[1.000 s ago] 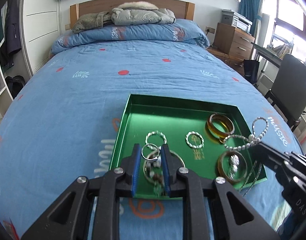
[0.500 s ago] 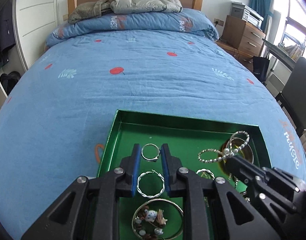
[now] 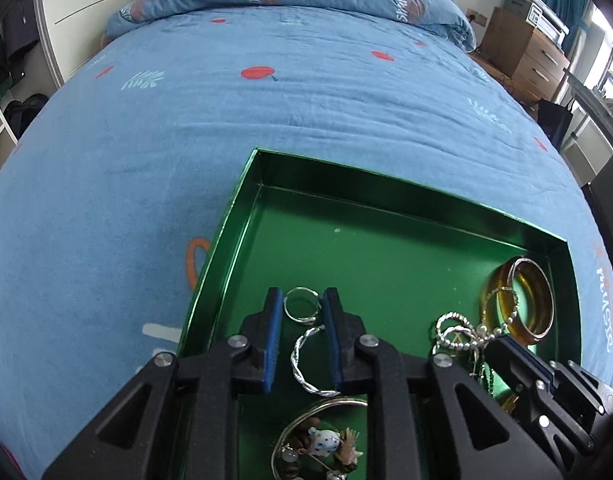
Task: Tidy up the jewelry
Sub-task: 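Open the left tool to drop the ring while the right tool releases the necklace, then withdraw both tools from the tray back over the bed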
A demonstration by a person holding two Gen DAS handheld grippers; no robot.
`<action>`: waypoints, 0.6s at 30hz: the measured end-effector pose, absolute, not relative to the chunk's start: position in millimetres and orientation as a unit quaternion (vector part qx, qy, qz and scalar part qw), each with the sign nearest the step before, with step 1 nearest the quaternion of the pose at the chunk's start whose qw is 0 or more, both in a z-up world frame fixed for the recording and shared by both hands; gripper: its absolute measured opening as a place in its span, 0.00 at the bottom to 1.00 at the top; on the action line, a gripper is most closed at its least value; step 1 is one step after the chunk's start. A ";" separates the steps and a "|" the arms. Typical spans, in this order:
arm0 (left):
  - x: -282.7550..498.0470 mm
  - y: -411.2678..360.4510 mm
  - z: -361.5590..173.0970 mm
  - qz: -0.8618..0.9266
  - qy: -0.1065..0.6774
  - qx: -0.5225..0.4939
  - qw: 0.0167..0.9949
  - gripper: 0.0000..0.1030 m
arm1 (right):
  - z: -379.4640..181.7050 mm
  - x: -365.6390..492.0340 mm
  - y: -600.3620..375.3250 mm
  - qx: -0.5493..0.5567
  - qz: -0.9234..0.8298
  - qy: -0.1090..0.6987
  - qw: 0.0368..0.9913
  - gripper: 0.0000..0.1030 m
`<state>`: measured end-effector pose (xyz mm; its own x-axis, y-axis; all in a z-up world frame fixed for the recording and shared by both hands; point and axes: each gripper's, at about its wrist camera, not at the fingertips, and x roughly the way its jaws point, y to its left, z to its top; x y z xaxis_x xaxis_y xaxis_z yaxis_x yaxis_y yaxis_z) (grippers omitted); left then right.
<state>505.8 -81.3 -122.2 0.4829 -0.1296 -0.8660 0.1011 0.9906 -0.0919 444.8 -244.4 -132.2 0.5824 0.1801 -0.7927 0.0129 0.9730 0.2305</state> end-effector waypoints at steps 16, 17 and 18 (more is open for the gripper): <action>443.7 -63.2 -64.8 -0.089 0.433 -0.042 0.896 0.29 | -85.7 388.1 -253.8 0.104 0.027 0.409 0.906 0.48; 434.8 -60.9 -59.7 -0.091 0.422 -0.046 0.901 0.29 | -81.4 382.6 -252.7 0.102 0.028 0.405 0.908 0.49; 426.8 -59.0 -55.2 -0.090 0.411 -0.049 0.906 0.29 | -77.2 376.4 -250.5 0.099 0.027 0.400 0.911 0.50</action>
